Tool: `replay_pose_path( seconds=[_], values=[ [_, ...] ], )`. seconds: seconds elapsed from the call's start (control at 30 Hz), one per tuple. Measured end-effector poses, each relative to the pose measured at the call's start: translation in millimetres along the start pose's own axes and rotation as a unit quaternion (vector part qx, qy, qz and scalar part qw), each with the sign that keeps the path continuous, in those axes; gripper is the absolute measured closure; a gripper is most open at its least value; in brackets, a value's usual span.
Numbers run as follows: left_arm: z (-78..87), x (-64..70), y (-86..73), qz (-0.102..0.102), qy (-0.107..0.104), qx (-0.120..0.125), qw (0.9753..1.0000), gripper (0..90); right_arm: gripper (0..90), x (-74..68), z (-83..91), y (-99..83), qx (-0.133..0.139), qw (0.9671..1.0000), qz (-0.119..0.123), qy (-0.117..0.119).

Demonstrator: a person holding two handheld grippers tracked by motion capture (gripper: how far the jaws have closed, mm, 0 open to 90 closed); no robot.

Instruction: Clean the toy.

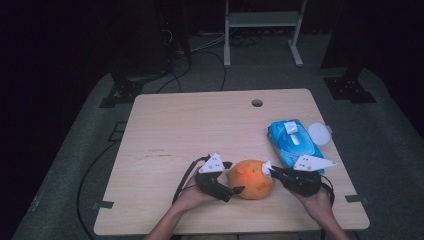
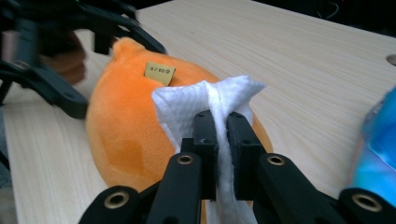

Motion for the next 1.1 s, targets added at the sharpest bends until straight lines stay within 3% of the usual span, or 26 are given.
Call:
replay_pose_path(
  seconds=[0.07,0.13,0.27,0.37,0.5,0.7,0.77,0.83,0.93,1.0,1.1],
  values=[
    [-5.3,0.9,-4.9,0.029,-0.023,-0.010,0.9993,6.7,82.7,-3.3,-3.1,1.4,-0.004,0.9999,0.010,-0.003],
    [-5.5,2.9,-5.0,0.031,-0.028,-0.002,0.9991,8.6,82.7,-3.2,-4.5,2.4,-0.005,0.9999,0.010,-0.002],
    [2.3,8.9,3.5,0.011,-0.021,0.003,0.9997,32.0,82.9,-0.1,-5.3,5.0,-0.001,1.0000,0.002,-0.004],
    [13.7,8.5,15.0,0.005,-0.007,0.000,1.0000,38.3,83.0,-3.4,-2.9,14.5,0.008,0.9999,0.012,-0.004],
    [23.6,7.1,22.3,-0.003,0.011,0.000,0.9999,39.2,83.1,-20.8,-3.4,33.5,0.024,0.9984,0.052,-0.001],
    [33.0,9.5,27.9,-0.005,0.008,0.004,0.9999,39.2,83.0,-57.9,-13.3,57.3,0.039,0.9941,0.096,0.033],
    [35.7,10.2,28.5,-0.009,0.012,0.003,0.9999,39.2,83.0,-64.4,-18.7,59.8,0.031,0.9924,0.115,0.033],
    [35.8,8.1,25.5,-0.003,0.013,0.002,0.9999,39.0,83.0,-60.1,-22.5,58.6,0.026,0.9937,0.103,0.036],
    [27.5,5.5,14.3,-0.001,0.013,-0.017,0.9998,35.6,83.0,-51.9,-28.7,44.5,0.005,0.9952,0.091,0.033],
    [24.2,5.3,13.6,0.005,0.008,-0.011,0.9999,27.9,83.1,-45.9,-31.7,31.5,-0.001,0.9968,0.074,0.030],
    [23.6,1.5,17.6,-0.002,0.010,0.007,0.9999,16.7,83.2,-36.8,-27.8,24.0,0.004,0.9982,0.053,0.026]
  ],
)
Point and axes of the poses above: each handheld gripper's, and its own axes: z roughly backward along the jaws, y roughly out of its top, x roughly to its right, the point moved 9 cm from there along -z, roughly forward along the jaws, and after that the axes turned 7 degrees about x, right-handed, at the moved point
